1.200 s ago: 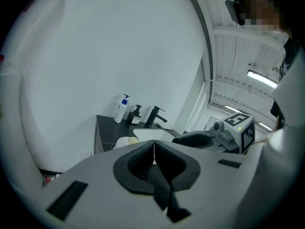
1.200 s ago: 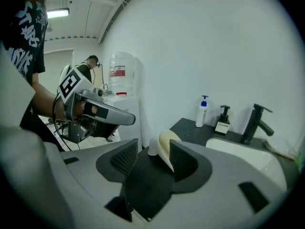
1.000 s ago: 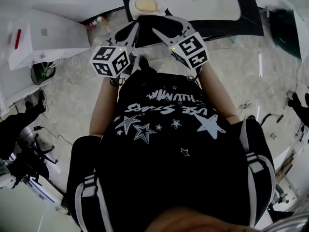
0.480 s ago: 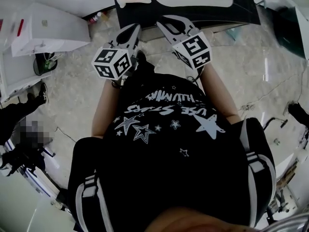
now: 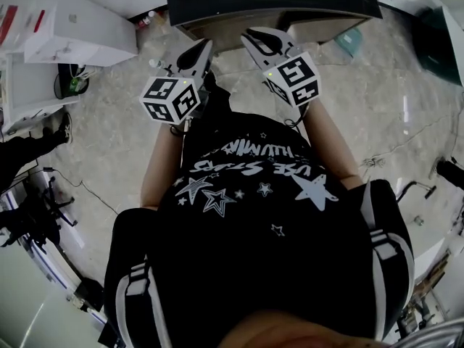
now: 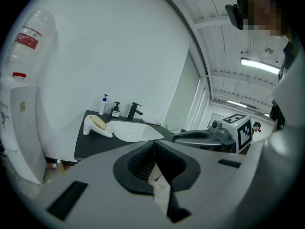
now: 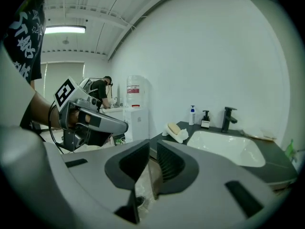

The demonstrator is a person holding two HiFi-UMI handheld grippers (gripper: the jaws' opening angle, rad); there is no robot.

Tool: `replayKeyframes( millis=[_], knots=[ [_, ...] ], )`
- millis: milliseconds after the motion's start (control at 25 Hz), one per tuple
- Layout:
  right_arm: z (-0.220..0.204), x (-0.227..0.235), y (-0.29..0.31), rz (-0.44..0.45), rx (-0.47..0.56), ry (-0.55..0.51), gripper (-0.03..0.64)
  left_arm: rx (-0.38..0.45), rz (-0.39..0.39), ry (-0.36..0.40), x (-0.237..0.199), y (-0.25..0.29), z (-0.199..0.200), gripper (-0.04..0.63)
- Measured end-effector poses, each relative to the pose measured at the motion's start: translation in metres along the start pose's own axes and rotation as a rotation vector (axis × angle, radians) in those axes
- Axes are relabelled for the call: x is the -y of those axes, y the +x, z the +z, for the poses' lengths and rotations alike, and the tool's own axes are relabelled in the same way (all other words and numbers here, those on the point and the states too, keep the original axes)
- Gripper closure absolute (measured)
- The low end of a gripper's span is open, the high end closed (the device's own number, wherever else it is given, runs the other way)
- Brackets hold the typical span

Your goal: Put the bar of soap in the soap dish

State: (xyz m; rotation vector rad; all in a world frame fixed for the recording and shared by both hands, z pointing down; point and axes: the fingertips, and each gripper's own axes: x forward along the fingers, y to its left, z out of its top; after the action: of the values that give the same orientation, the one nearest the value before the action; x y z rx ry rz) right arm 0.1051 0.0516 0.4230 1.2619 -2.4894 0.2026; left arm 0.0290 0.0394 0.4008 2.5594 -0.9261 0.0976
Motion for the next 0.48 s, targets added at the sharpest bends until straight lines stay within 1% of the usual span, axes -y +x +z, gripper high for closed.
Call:
replayKeyframes(
  millis=[240, 480],
  knots=[
    [-0.010, -0.024, -0.047, 0.002, 0.018, -0.015, 0.563, 0.031, 0.014, 0.000, 0.038, -0.025, -0.016, 0.583],
    [-0.021, -0.041, -0.075, 0.032, 0.025, -0.021, 0.563, 0.057, 0.047, -0.003, 0.066, -0.046, -0.028, 0.583]
  ],
)
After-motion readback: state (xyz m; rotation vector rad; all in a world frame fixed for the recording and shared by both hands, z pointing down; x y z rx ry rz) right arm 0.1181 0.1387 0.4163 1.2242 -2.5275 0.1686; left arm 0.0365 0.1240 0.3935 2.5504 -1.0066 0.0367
